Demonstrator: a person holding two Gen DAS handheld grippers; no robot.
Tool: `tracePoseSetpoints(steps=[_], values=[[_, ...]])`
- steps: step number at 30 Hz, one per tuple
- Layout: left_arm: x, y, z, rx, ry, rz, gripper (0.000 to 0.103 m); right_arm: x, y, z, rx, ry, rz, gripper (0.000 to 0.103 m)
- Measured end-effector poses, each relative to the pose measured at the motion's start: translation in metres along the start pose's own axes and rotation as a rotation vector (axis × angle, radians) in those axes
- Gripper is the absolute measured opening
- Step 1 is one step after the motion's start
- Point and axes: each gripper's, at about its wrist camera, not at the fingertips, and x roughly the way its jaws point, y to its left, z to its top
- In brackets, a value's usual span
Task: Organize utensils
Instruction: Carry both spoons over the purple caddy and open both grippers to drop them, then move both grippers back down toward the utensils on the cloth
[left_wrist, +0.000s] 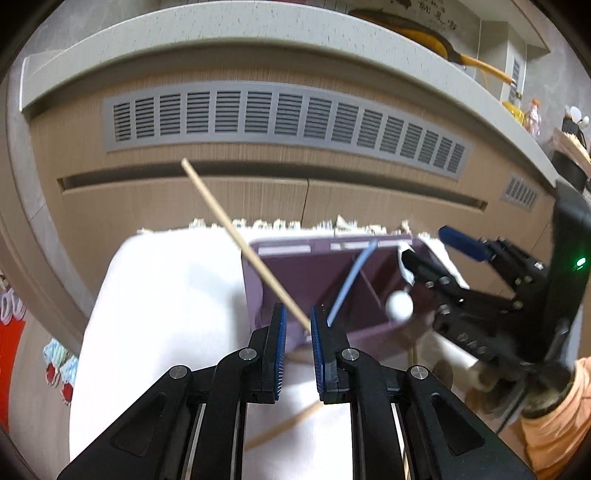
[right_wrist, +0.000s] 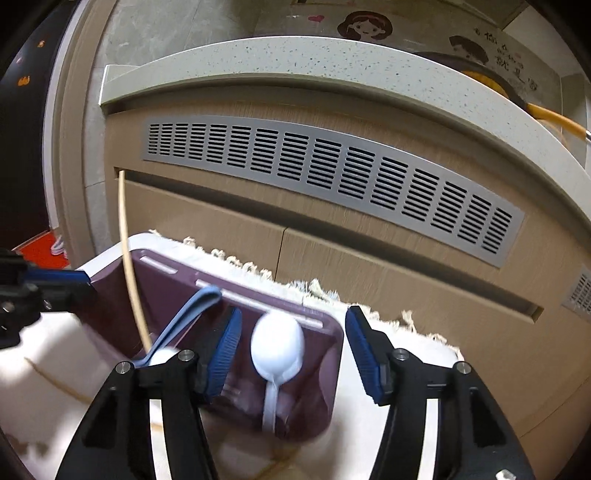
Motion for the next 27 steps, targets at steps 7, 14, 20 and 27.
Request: tracePoseSetpoints(steps=[7,14,20,27], values=[[-0.025,-0.013,-0.015,0.015,-0.020,0.002,0.033,-0.045,-0.003,-0.017,0.019,0.070,0.045,0.066],[-0.048,-0.031,-0.029,0.042,-0.025,-0.009,0.046,-0.096,-0.015,-0.059,0.077,0.140,0.069,0.078],[-0.041,-0.068,-0.070,0.147,0.076,-0.095,0.062,-0.117,-0.029,-0.111,0.151,0.234,0.021,0.078],[-0.026,-0.109,-0.123,0.264,0.225,-0.189,0.062,-0.134,-0.042,-0.146,0.242,0.286,-0.021,0.078]])
